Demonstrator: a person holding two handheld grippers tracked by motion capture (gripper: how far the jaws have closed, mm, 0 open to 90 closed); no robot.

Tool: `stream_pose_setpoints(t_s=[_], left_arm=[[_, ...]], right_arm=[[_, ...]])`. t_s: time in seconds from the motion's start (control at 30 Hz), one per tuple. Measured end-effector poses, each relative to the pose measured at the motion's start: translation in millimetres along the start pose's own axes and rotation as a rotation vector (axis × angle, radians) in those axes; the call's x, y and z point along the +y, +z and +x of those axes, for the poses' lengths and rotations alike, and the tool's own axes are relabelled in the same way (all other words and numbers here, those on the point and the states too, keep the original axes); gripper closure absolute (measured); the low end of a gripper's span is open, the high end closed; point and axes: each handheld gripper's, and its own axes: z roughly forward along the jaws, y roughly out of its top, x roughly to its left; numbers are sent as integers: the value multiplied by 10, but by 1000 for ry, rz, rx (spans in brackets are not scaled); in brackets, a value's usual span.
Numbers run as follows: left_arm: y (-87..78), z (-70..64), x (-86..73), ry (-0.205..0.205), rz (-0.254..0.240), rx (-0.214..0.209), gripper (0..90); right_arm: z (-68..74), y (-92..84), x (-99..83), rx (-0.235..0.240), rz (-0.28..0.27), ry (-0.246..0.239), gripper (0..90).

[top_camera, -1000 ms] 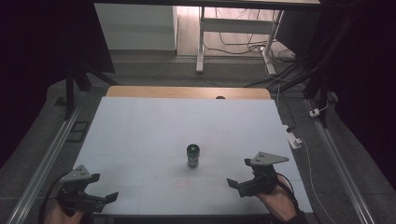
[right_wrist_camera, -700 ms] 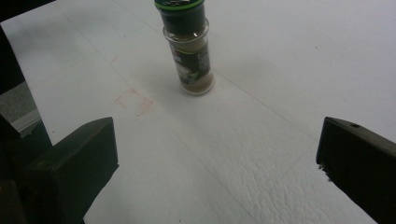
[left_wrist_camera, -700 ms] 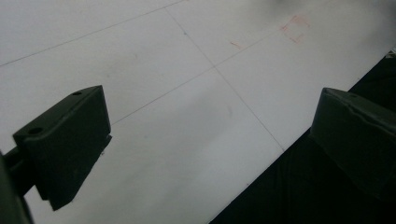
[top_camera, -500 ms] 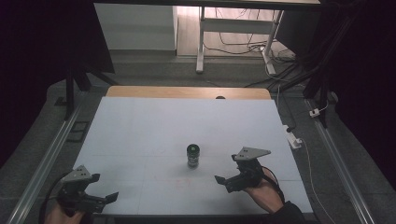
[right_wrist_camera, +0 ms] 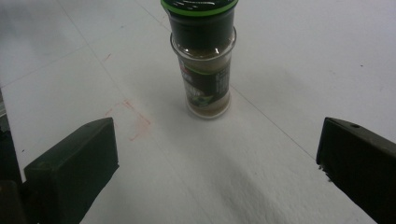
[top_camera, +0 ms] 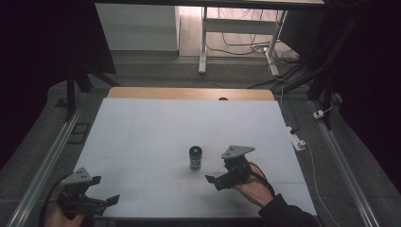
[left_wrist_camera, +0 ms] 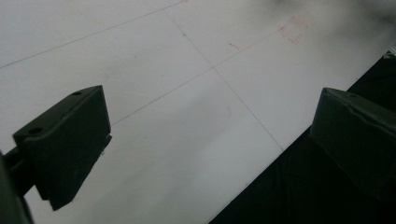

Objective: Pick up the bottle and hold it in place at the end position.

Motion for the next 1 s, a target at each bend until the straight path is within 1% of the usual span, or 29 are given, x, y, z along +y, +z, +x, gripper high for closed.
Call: stream_pose_setpoints(t_s=[0.07,0.17,0.37,0.5,0.67,0.73,0.77,0.83,0.87,0.93,1.0], left_arm=[[1,2,0,-1,0,-1,0],[1,3,0,-1,0,-2,0],[1,5,0,-2,0,-3,0],[0,5,0,-1,0,-4,0],[-1,4,-1,-2,-1,-6,0],[-2,6,-1,-4,-1,-7,0],[-2,7,-1,-3,-1,-8,0],[-1,6,-1,-3,-1,-7,0],[-1,6,-1,-3,-1,-8,0],[1,6,0,-3,0,-8,0],[2,5,0,1,1,-6,0]], right_arm=[[-4,43,24,7,1,-2,0],[-8,113,61,21,-3,9,0],[-16,295,125,33,18,-18,0],[-8,400,164,31,46,-32,0],[-11,517,196,39,57,-43,0],[-19,564,203,46,59,-55,0],[-17,584,208,51,54,-54,13],[-26,620,215,47,57,-60,54],[-36,636,215,48,56,-62,83],[-55,665,211,66,58,-56,159],[-60,682,206,63,56,-70,222]])
